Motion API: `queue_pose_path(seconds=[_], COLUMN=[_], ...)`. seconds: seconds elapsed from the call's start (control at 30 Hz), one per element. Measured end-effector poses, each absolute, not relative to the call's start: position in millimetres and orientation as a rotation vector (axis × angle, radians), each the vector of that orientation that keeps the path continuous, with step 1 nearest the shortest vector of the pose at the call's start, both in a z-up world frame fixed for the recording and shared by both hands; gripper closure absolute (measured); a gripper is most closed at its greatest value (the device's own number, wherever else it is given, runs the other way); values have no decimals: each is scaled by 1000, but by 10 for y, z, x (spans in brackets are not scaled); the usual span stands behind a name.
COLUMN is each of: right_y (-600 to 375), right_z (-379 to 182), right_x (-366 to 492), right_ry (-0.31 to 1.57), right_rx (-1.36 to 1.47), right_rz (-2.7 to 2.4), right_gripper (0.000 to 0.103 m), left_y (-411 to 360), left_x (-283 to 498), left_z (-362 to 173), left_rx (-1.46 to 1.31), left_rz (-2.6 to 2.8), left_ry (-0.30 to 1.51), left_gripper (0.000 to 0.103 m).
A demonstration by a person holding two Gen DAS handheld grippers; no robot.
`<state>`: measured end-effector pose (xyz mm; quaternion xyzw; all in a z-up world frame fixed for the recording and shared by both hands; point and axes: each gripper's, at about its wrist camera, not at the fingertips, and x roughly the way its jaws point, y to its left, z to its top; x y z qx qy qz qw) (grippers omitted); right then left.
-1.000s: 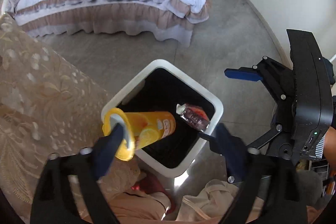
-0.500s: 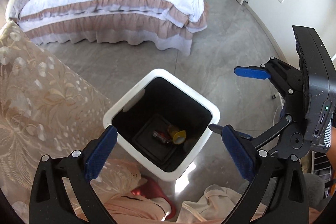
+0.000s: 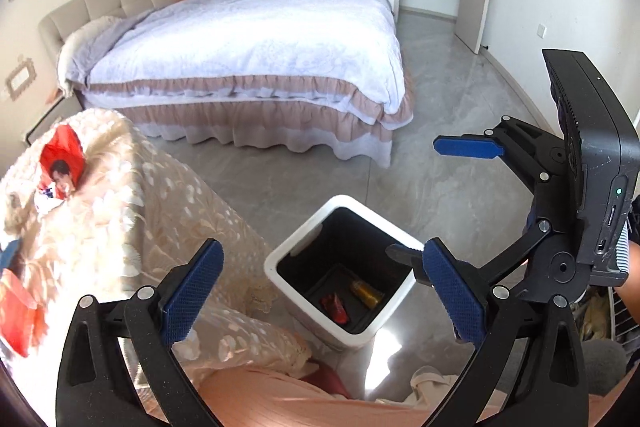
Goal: Collect trash
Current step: 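Return both tools from the bin to the table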
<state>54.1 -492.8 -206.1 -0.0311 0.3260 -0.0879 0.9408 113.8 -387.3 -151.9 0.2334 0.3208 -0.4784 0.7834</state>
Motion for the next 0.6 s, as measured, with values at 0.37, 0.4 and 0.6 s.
queue_pose_path(seconds=[0.37, 0.4, 0.6], right_y=[-4407, -4364, -4157], right_z=[-1554, -1527, -1428], right_x=[975, 1045, 1453], right_ry=[526, 518, 496], right_rx=[-144, -155, -180], right_rz=[-35, -21, 55], right_gripper=[5, 5, 5], left_y=[-3084, -2998, -2485], left_x=[1432, 1488, 1859], left_z=[-1076, -1059, -1026], left_rx=[475, 470, 457], left_rz=[-801, -779, -652], left_ry=[570, 568, 586], left_gripper=[5, 5, 5])
